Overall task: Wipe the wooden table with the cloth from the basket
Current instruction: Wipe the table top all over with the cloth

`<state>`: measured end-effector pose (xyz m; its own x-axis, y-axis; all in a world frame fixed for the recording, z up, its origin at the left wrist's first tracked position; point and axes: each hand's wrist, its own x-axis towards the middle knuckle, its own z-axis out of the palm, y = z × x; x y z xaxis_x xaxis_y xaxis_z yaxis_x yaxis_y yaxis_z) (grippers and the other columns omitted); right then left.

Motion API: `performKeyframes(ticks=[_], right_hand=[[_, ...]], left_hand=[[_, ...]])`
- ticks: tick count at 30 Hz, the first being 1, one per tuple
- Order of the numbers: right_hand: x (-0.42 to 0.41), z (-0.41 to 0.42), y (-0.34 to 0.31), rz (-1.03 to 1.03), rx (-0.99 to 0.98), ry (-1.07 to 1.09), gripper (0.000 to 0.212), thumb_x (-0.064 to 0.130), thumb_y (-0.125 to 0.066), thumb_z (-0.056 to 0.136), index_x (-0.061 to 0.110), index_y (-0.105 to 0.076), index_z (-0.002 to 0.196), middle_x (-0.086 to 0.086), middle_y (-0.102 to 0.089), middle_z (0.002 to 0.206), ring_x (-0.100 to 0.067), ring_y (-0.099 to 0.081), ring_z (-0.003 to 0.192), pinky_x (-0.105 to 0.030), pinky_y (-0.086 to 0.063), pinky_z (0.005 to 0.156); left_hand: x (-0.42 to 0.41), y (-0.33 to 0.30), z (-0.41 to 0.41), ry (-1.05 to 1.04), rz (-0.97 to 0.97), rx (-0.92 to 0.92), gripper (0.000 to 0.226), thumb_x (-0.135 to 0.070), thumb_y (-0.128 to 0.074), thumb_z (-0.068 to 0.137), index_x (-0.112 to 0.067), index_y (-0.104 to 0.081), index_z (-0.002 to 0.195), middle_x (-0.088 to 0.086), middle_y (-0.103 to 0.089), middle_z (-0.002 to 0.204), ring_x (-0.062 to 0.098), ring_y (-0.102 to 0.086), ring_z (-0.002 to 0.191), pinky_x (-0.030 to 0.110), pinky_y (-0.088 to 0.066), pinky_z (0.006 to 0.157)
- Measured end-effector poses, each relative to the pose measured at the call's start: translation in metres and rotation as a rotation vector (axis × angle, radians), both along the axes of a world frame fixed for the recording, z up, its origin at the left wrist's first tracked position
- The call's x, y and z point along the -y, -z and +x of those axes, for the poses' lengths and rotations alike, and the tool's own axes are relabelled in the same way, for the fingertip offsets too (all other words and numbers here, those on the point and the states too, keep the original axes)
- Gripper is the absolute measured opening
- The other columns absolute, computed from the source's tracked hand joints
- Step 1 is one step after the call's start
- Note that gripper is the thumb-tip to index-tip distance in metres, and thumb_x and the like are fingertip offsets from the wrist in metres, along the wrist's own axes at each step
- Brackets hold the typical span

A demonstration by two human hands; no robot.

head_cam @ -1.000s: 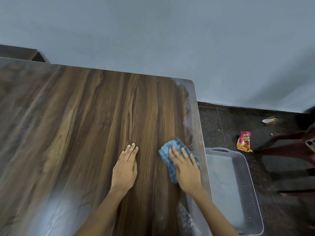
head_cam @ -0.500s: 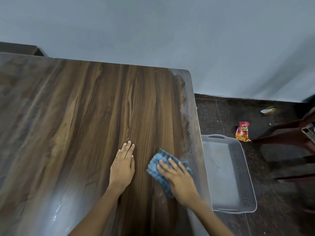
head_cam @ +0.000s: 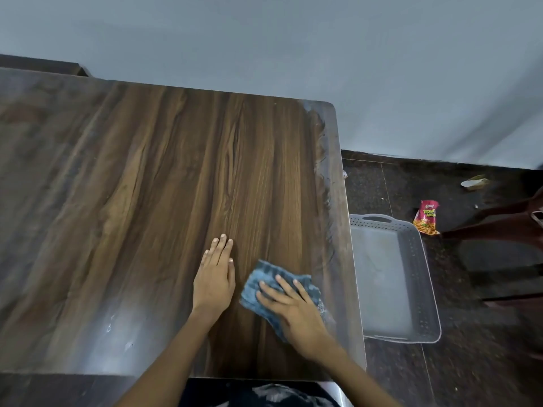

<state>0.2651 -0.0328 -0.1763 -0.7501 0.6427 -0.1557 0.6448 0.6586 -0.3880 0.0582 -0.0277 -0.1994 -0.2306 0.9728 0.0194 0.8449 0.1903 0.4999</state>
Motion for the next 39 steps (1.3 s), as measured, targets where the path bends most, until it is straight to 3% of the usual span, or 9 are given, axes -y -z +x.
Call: performKeyframes(ticks=[3, 6, 10, 14, 19, 23, 27, 33, 39], right_hand=[[-0.002, 0.034, -0.004, 0.016, 0.034, 0.044, 0.066, 0.026, -0.061, 0.073, 0.037, -0.041, 0.135, 0.018, -0.043, 0.141, -0.013, -0.032, 0.134, -0.030, -0.004, 0.113], [-0.033, 0.028, -0.013, -0.034, -0.033, 0.311, 0.052, 0.032, -0.023, 0.089, 0.039, -0.039, 0.138, 0.023, -0.028, 0.146, -0.008, -0.011, 0.141, -0.023, 0.004, 0.113], [-0.044, -0.015, -0.011, 0.039, -0.038, 0.596, 0.045, 0.016, -0.036, 0.099, 0.032, -0.037, 0.141, 0.015, -0.026, 0.151, -0.013, -0.005, 0.145, -0.030, 0.006, 0.114], [-0.004, -0.040, -0.009, 0.013, -0.048, 0.474, 0.047, 0.019, -0.036, 0.100, 0.034, -0.029, 0.144, 0.020, -0.010, 0.151, -0.010, 0.004, 0.142, -0.030, 0.013, 0.111], [0.058, 0.001, 0.002, 0.032, 0.072, 0.266, 0.048, 0.031, -0.044, 0.085, 0.037, -0.046, 0.132, 0.020, -0.036, 0.141, -0.017, -0.041, 0.131, -0.032, -0.014, 0.108], [0.031, 0.029, -0.004, 0.048, 0.068, 0.484, 0.043, 0.025, -0.036, 0.098, 0.038, -0.036, 0.139, 0.023, -0.020, 0.145, -0.012, -0.017, 0.141, -0.026, -0.003, 0.113], [-0.003, 0.004, -0.006, 0.058, 0.040, 0.726, 0.044, 0.018, -0.035, 0.100, 0.033, -0.035, 0.142, 0.013, -0.023, 0.153, -0.019, -0.007, 0.145, -0.035, 0.001, 0.115], [0.064, -0.039, -0.008, 0.030, -0.018, 0.377, 0.047, 0.018, -0.032, 0.098, 0.031, -0.032, 0.143, 0.010, -0.020, 0.154, -0.021, -0.005, 0.144, -0.034, 0.007, 0.111], [0.107, 0.019, 0.000, -0.084, -0.029, 0.242, 0.052, 0.019, -0.042, 0.093, 0.043, -0.034, 0.138, 0.024, -0.020, 0.146, -0.008, -0.002, 0.141, -0.025, 0.007, 0.114]], left_hand=[[0.009, 0.001, -0.001, 0.013, -0.008, -0.024, 0.047, -0.025, -0.026, 0.096, -0.008, -0.037, 0.139, 0.005, -0.032, 0.148, 0.016, -0.022, 0.139, 0.032, -0.017, 0.114], [0.016, 0.000, -0.001, 0.013, -0.017, -0.028, 0.043, -0.020, -0.032, 0.099, -0.009, -0.035, 0.140, 0.004, -0.032, 0.149, 0.014, -0.020, 0.139, 0.030, -0.015, 0.114], [0.027, -0.002, 0.000, 0.040, -0.031, -0.028, 0.044, -0.020, -0.032, 0.099, -0.012, -0.032, 0.142, 0.002, -0.027, 0.151, 0.011, -0.014, 0.140, 0.028, -0.011, 0.114], [0.042, 0.000, -0.004, 0.081, -0.036, -0.043, 0.053, -0.031, -0.019, 0.095, -0.010, -0.033, 0.141, 0.003, -0.028, 0.150, 0.013, -0.017, 0.140, 0.029, -0.013, 0.114], [0.058, 0.001, -0.006, 0.112, -0.015, -0.068, 0.060, -0.035, -0.010, 0.092, -0.009, -0.034, 0.141, 0.003, -0.029, 0.150, 0.011, -0.017, 0.139, 0.028, -0.013, 0.114], [0.067, 0.001, -0.009, 0.126, -0.020, -0.072, 0.062, -0.036, -0.008, 0.091, -0.009, -0.033, 0.141, 0.002, -0.029, 0.150, 0.011, -0.017, 0.139, 0.029, -0.013, 0.114], [0.077, 0.001, -0.008, 0.144, -0.017, -0.066, 0.058, -0.034, -0.011, 0.094, -0.009, -0.033, 0.141, 0.003, -0.029, 0.150, 0.013, -0.019, 0.139, 0.029, -0.013, 0.114], [0.081, -0.003, -0.004, 0.114, -0.018, 0.002, 0.044, -0.017, -0.035, 0.098, -0.010, -0.034, 0.141, 0.004, -0.027, 0.151, 0.016, -0.016, 0.141, 0.031, -0.012, 0.116], [0.076, -0.006, 0.007, 0.054, -0.020, 0.038, 0.044, -0.011, -0.038, 0.095, -0.009, -0.037, 0.139, 0.004, -0.027, 0.151, 0.017, -0.015, 0.142, 0.032, -0.011, 0.117]])
